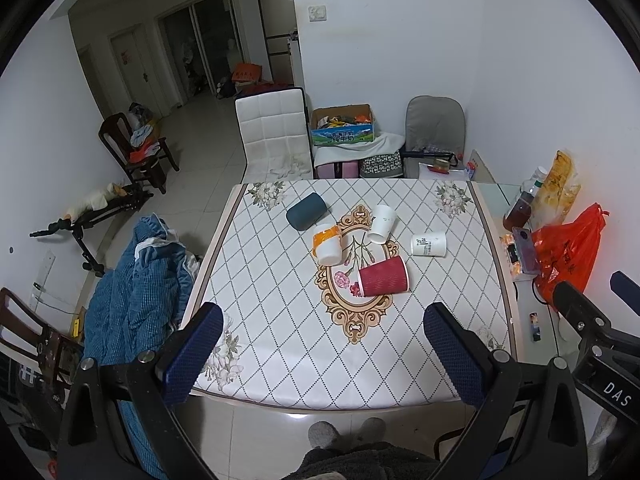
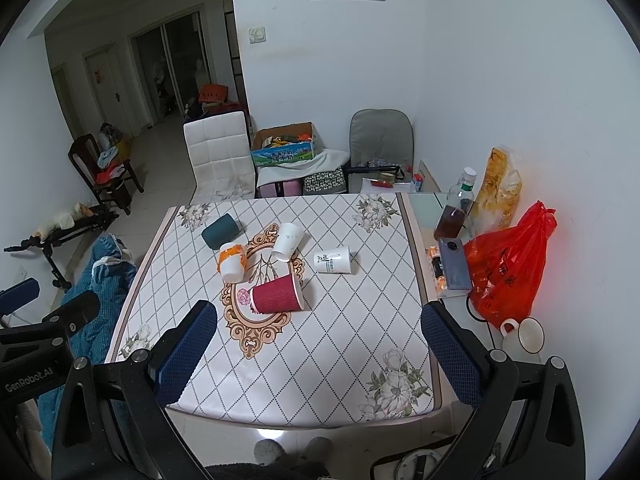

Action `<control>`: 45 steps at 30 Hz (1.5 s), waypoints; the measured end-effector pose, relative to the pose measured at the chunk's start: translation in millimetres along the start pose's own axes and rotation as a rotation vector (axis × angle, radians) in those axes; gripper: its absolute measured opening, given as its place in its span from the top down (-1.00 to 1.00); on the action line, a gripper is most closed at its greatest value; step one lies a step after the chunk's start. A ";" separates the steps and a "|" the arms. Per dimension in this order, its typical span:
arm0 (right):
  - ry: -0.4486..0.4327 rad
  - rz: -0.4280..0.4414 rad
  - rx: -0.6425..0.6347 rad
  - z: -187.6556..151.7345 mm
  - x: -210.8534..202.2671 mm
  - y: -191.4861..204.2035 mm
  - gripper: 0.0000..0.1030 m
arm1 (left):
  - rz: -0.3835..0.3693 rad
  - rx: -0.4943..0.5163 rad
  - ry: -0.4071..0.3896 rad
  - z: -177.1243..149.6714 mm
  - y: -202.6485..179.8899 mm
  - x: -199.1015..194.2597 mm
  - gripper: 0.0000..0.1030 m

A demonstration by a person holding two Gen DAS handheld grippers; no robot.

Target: Flip cup upside down

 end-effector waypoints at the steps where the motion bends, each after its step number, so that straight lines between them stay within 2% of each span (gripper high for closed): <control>1: 0.001 0.001 0.000 -0.3 -0.4 0.1 -1.00 | 0.001 0.001 -0.001 4.5 -1.1 2.6 -1.00; 31: -0.011 0.004 0.005 3.3 -8.1 -5.8 -1.00 | 0.000 0.000 -0.009 13.1 -11.9 0.0 -1.00; 33: -0.013 0.005 0.005 2.6 -23.5 -5.0 -1.00 | 0.001 0.001 -0.010 12.8 -11.8 -0.1 -1.00; 37: -0.014 0.006 0.007 1.6 -24.9 -5.1 -1.00 | 0.001 0.000 -0.011 13.1 -12.1 -0.1 -1.00; 45: -0.005 0.008 0.005 -4.9 -27.7 -3.8 -1.00 | 0.002 -0.012 0.002 25.8 -29.1 -7.1 -1.00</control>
Point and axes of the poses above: each gripper's, at about its wrist camera, not at the fingertips, and x roughly the way its jaws point, y to its left, z to its top, the point moved 8 cm from there along x, roughly the way its jaws point, and after that the axes turned 5 degrees about -z, right-handed, at the moved point
